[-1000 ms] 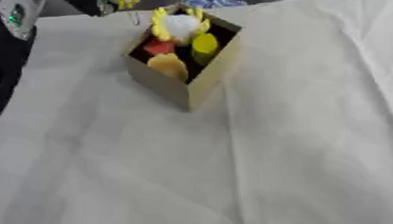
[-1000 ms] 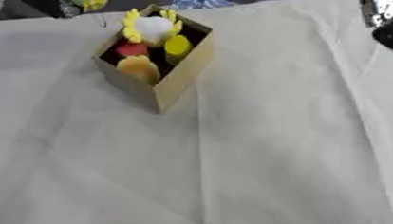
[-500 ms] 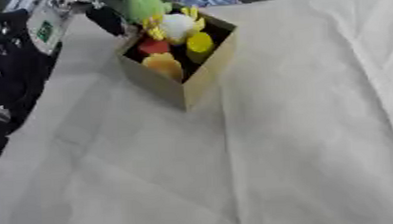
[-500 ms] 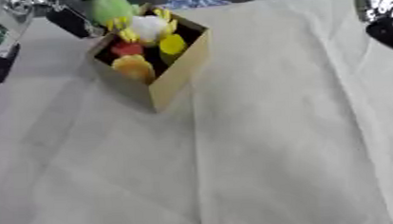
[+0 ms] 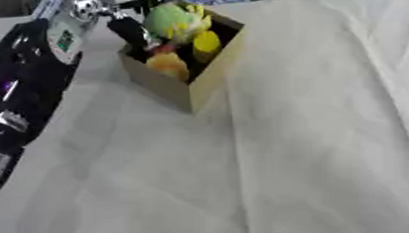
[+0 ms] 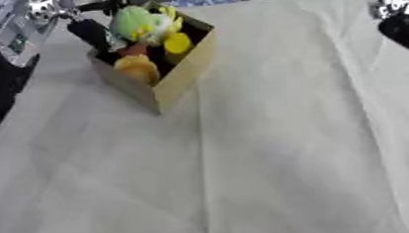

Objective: Pick up objects on the table and place them in the box.

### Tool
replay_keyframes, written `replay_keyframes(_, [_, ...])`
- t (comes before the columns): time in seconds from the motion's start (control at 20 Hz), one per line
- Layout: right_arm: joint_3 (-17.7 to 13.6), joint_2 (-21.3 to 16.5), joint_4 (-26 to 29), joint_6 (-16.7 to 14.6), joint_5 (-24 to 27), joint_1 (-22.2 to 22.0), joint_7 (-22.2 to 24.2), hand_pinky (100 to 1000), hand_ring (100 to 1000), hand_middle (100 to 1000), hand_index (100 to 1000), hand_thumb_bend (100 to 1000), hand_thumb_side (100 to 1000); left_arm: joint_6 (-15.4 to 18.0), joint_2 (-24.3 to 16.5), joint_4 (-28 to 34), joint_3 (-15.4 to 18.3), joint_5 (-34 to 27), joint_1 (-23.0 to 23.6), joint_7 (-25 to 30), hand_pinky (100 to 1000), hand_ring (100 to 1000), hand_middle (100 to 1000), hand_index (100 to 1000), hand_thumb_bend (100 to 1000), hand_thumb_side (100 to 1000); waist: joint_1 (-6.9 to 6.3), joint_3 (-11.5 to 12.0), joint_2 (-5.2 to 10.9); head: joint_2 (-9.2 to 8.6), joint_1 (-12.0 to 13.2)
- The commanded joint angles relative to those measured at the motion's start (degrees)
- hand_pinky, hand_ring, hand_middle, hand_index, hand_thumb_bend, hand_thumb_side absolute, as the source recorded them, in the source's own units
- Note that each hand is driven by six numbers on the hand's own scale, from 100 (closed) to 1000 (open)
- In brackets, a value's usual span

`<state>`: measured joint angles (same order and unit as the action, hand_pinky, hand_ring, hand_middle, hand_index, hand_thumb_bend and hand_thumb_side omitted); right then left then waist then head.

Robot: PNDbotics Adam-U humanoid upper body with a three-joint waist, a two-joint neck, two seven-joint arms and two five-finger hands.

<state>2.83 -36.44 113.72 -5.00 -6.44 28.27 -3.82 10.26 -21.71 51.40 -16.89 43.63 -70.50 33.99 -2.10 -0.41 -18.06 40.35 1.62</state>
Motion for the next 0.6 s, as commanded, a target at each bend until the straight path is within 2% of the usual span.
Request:
replay_keyframes(0.05, [-0.46, -0.64, 0.87, 0.06, 0.47, 0.78, -0.01, 953, 728, 664, 804, 100, 519, -0.06, -0.79, 0.28, -0.10, 1.15, -0.96, 1.73, 868, 865, 879, 933, 632, 599, 0.22, -0.10, 1.66, 0.34, -0.18])
replay_keyframes(0.1, [-0.47, -0.58, 0.87, 0.08, 0.50, 0.74, -0.03, 953, 728, 664, 804, 100, 521, -0.03, -0.87, 0.41, -0.08, 1.87, -1.03, 1.94, 873, 868, 879, 938, 684, 587, 0.22, -0.06, 1.73, 0.38, -0.19])
replay_keyframes(0.2, [-0.40, -0.49, 0.87, 0.13, 0.54, 0.67, 0.02, 953, 728, 664, 803, 100, 521, 0.08, -1.01, 1.06, 0.10, 3.39, -1.15, 1.93, 874, 867, 872, 937, 723, 542, 0.23, 0.07, 1.89, 0.50, -0.22])
replay_keyframes(0.4, [-0.35, -0.41, 0.87, 0.11, 0.69, 0.72, 0.00, 953, 728, 664, 802, 100, 522, 0.41, -1.20, 2.67, 0.82, 4.98, -1.34, 1.44, 874, 865, 870, 935, 744, 503, 0.22, 0.43, 2.28, 1.00, -0.64])
replay_keyframes(0.45, [-0.30, -0.38, 0.87, 0.09, 0.74, 0.79, 0.02, 953, 728, 664, 802, 100, 522, 0.46, -1.21, 3.01, 0.93, 5.08, -1.35, 1.30, 867, 859, 862, 931, 699, 538, 0.22, 0.49, 2.39, 1.13, -0.70])
replay_keyframes(0.5, [-0.24, -0.33, 0.87, 0.06, 0.80, 0.88, 0.06, 952, 729, 664, 802, 100, 544, 0.39, -1.27, 3.63, 1.17, 5.08, -1.33, 0.89, 852, 840, 836, 912, 531, 639, 0.24, 0.57, 2.52, 1.26, -0.77])
replay_keyframes(0.55, [-0.20, -0.28, 0.87, 0.01, 0.85, 0.97, 0.10, 952, 729, 665, 802, 100, 522, 0.13, -1.45, 4.53, 1.68, 5.20, -1.36, 0.32, 841, 824, 815, 893, 556, 520, 0.28, 0.66, 2.65, 1.40, -0.88])
replay_keyframes(0.6, [-0.16, -0.24, 0.87, -0.01, 0.89, 1.05, 0.15, 952, 729, 665, 802, 100, 522, -0.26, -1.71, 5.65, 2.48, 5.39, -1.41, -0.38, 831, 807, 795, 874, 519, 523, 0.32, 0.76, 2.77, 1.53, -1.00])
